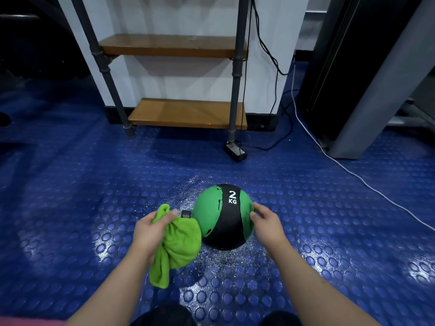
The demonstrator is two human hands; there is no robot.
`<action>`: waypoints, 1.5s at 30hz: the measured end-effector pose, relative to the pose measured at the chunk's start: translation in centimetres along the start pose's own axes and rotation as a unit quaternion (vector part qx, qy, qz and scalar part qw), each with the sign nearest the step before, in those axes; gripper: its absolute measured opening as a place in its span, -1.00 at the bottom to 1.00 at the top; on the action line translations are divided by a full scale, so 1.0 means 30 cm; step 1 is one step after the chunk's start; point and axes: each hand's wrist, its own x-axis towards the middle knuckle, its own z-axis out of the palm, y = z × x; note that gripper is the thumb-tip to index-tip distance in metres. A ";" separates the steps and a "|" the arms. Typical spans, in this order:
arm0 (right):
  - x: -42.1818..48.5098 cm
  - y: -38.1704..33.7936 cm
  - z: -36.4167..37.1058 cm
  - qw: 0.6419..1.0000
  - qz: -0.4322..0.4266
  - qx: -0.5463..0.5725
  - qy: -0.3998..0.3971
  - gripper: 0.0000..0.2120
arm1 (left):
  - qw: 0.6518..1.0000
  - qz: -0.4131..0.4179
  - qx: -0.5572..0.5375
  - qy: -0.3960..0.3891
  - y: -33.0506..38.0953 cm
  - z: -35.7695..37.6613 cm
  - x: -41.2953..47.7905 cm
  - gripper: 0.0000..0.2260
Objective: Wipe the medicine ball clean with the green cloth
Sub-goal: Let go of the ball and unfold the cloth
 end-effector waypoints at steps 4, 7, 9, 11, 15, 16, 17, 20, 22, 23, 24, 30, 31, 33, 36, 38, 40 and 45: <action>-0.004 -0.001 0.003 1.000 0.008 -0.001 -0.004 -0.59 | 0.996 -0.014 -0.085 0.020 0.001 -0.047 -0.021 -0.78; -0.017 -0.005 0.001 1.000 0.005 -0.009 0.001 -0.58 | 0.992 -0.035 -0.117 0.008 0.001 -0.079 -0.045 -0.78; -0.036 -0.009 -0.003 1.000 -0.004 -0.021 0.012 -0.59 | 0.988 -0.059 -0.138 -0.036 0.002 -0.081 -0.069 -0.70; -0.065 -0.012 -0.006 0.999 -0.020 -0.024 0.018 -0.60 | 0.982 -0.083 -0.146 -0.085 -0.001 -0.057 -0.100 -0.59; -0.175 -0.011 0.006 0.998 -0.006 0.037 -0.044 -0.63 | 0.963 -0.114 -0.171 -0.176 0.000 0.059 -0.201 -0.72; -0.204 -0.010 0.012 0.992 0.023 0.074 -0.096 -0.57 | 0.957 -0.125 -0.171 -0.200 0.002 0.094 -0.228 -0.67; -0.227 -0.005 0.018 0.983 0.057 0.108 -0.138 -0.47 | 0.952 -0.136 -0.169 -0.218 0.001 0.126 -0.254 -0.65; -0.274 -0.009 -0.008 0.970 0.089 0.171 -0.145 -0.58 | 0.950 -0.129 -0.149 -0.243 0.002 0.176 -0.300 -0.74; -0.297 -0.033 -0.057 0.971 0.068 0.194 -0.124 -0.83 | 0.958 -0.098 -0.119 -0.243 0.009 0.189 -0.309 -0.62; -0.308 -0.048 -0.085 0.971 0.054 0.200 -0.115 -0.91 | 0.962 -0.079 -0.098 -0.241 0.017 0.193 -0.317 -0.57; -0.316 -0.062 -0.114 0.973 0.038 0.203 -0.102 -0.95 | 0.968 -0.057 -0.076 -0.231 0.023 0.195 -0.320 -0.57; -0.339 -0.123 -0.220 0.980 -0.071 0.185 -0.015 -0.83 | 0.968 0.064 0.092 -0.225 0.076 0.224 -0.378 -0.69; -0.339 -0.129 -0.233 0.978 -0.087 0.190 -0.002 -0.82 | 0.964 0.076 0.120 -0.226 0.090 0.230 -0.385 -0.68; -0.338 -0.140 -0.262 0.974 -0.112 0.196 0.022 -0.82 | 0.958 0.099 0.158 -0.219 0.123 0.237 -0.391 -0.62; -0.333 -0.161 -0.307 0.974 -0.130 0.179 0.036 -0.82 | 0.939 0.130 0.234 -0.214 0.171 0.242 -0.383 -0.58; -0.324 -0.182 -0.342 0.977 -0.122 0.172 0.029 -0.84 | 0.920 0.135 0.283 -0.237 0.200 0.245 -0.386 -0.70; -0.313 -0.205 -0.386 0.979 -0.095 0.179 0.016 -0.82 | 0.894 0.124 0.337 -0.269 0.231 0.252 -0.388 -0.70; -0.294 -0.231 -0.500 0.983 -0.051 0.174 -0.009 -0.85 | 0.879 0.076 0.377 -0.282 0.281 0.300 -0.371 -0.53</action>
